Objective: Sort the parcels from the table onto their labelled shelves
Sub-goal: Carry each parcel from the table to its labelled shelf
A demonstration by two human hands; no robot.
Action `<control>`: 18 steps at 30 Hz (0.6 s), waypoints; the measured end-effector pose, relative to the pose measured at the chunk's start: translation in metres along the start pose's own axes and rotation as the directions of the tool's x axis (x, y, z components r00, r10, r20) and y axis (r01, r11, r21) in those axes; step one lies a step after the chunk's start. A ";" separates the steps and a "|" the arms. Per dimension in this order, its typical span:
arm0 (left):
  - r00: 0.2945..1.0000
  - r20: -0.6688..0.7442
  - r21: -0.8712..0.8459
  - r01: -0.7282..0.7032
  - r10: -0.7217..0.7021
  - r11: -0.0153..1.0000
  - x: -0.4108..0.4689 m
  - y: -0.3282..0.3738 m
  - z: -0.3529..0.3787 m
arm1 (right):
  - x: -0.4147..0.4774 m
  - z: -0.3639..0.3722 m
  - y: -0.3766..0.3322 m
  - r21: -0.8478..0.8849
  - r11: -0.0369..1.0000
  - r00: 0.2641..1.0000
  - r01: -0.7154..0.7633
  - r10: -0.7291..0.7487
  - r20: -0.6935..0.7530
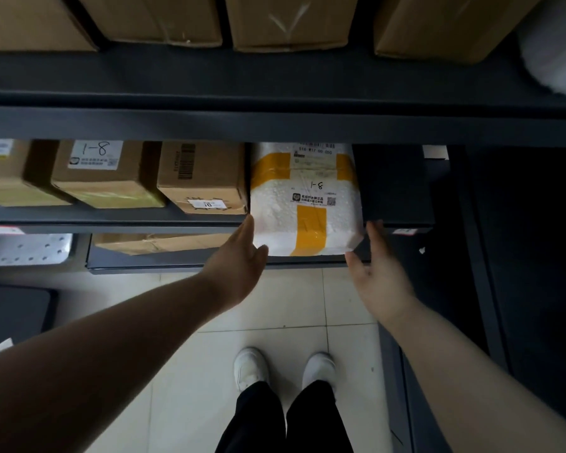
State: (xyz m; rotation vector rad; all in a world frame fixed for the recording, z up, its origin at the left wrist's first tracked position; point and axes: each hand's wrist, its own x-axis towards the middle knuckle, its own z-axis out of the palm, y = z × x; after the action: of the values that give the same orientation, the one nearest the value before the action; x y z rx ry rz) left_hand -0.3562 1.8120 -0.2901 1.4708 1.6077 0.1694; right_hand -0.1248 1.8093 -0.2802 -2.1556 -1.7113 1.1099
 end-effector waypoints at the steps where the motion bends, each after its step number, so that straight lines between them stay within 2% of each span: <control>1: 0.998 -0.011 0.062 -0.066 0.067 0.996 -0.011 0.001 0.001 | -0.007 -0.002 -0.002 -0.079 0.994 0.997 0.074 -0.075 -0.003; 4: 0.971 0.072 0.365 -0.239 0.228 0.900 -0.035 0.008 0.004 | -0.021 -0.001 -0.006 -0.351 0.902 0.967 0.253 -0.249 0.058; 7: 0.925 0.141 0.589 -0.366 0.354 0.721 -0.035 0.014 0.011 | -0.029 0.005 -0.011 -0.453 0.821 0.937 0.349 -0.318 0.145; 10: 0.934 0.163 0.676 -0.340 0.318 0.653 -0.023 0.022 0.021 | -0.025 0.014 -0.013 -0.502 0.777 0.924 0.381 -0.345 0.166; 12: 0.954 0.183 0.709 -0.294 0.236 0.641 -0.015 0.029 0.023 | -0.017 0.014 -0.014 -0.532 0.764 0.931 0.365 -0.300 0.209; 18: 0.966 0.137 0.743 -0.246 0.218 0.623 0.011 0.041 0.013 | 0.013 0.006 -0.028 -0.554 0.760 0.940 0.341 -0.268 0.210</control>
State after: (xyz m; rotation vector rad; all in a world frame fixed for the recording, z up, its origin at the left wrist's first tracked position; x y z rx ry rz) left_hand -0.3162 1.8274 -0.2767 2.3152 1.5126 -0.4545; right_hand -0.1491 1.8278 -0.2747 -1.9958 -2.6265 0.6842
